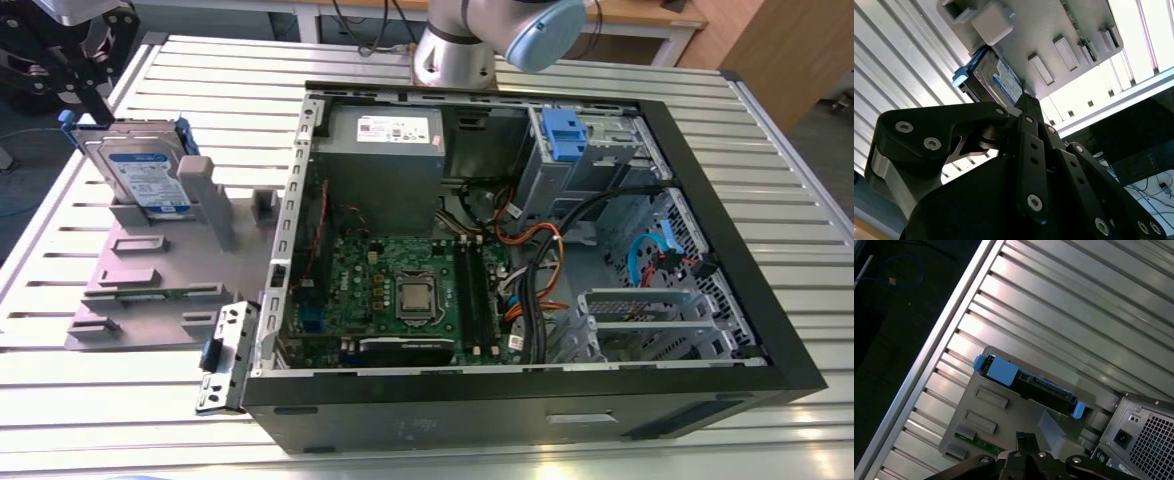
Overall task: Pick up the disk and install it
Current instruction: 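Pick up the disk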
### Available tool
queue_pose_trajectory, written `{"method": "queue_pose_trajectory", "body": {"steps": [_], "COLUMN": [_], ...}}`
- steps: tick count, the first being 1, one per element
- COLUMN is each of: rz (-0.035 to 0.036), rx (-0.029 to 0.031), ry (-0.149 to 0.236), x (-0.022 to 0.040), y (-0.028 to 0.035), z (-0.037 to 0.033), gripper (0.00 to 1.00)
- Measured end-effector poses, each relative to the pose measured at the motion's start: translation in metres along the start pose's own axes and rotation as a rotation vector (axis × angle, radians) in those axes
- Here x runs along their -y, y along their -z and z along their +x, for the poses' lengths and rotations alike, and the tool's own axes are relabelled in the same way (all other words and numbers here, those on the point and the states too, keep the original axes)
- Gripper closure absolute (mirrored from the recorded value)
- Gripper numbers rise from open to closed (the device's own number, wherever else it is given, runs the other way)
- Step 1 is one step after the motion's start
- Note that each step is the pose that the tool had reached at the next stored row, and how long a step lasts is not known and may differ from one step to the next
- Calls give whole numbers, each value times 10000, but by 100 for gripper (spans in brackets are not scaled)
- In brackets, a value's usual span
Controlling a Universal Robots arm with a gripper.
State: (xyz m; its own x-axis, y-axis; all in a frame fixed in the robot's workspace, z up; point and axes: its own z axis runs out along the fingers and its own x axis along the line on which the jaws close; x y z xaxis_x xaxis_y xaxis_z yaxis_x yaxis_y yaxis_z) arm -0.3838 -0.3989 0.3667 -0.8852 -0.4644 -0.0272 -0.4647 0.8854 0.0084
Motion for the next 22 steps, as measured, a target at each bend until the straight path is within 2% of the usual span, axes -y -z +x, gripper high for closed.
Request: {"method": "queue_pose_trajectory", "body": {"steps": [22], "rz": [-3], "rx": [-1], "ry": [121], "x": [0], "y": [0], "z": [0], "gripper": [89]}}
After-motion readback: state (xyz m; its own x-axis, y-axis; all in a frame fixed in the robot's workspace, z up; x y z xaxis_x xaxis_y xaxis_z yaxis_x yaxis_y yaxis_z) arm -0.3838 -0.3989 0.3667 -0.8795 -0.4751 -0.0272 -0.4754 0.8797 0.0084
